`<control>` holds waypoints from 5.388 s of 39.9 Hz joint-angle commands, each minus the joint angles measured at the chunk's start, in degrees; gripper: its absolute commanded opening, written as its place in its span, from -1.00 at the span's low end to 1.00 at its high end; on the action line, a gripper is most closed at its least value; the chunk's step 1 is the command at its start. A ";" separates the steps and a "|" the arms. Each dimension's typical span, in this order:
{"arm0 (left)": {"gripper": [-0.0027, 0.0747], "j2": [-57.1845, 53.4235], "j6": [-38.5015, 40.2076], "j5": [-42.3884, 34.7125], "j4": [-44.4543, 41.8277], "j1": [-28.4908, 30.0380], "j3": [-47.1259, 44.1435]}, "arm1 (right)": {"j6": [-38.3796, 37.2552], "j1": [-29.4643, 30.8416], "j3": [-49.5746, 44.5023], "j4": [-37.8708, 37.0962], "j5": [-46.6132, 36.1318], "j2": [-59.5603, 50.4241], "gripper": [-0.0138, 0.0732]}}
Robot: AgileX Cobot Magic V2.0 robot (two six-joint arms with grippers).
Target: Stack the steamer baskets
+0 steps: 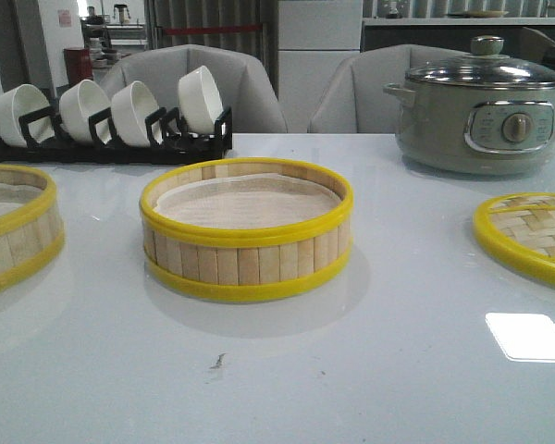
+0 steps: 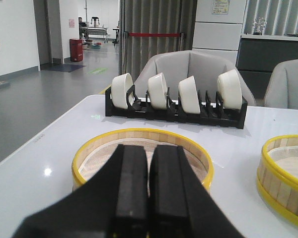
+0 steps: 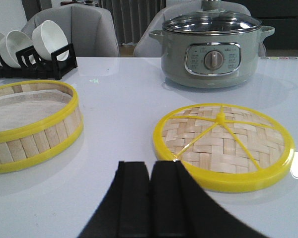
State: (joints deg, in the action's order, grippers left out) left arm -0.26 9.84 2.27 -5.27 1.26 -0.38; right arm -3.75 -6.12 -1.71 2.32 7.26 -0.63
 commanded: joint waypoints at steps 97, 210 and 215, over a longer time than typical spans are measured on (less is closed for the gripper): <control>-0.70 47.30 0.01 35.53 -14.99 -11.94 62.95 | 0.46 -0.04 0.84 -0.05 -5.10 -1.16 -0.57; -0.70 47.30 0.01 42.68 -9.54 -11.94 62.95 | -1.85 0.02 38.44 6.99 5.21 38.03 -0.34; -0.70 47.30 0.01 42.68 -9.54 -11.94 62.95 | -1.85 0.02 38.44 6.94 5.22 38.80 0.31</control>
State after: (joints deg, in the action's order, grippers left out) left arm 47.09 9.84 48.77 -14.50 -10.37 60.92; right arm -6.19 -6.12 34.32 8.75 17.67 37.61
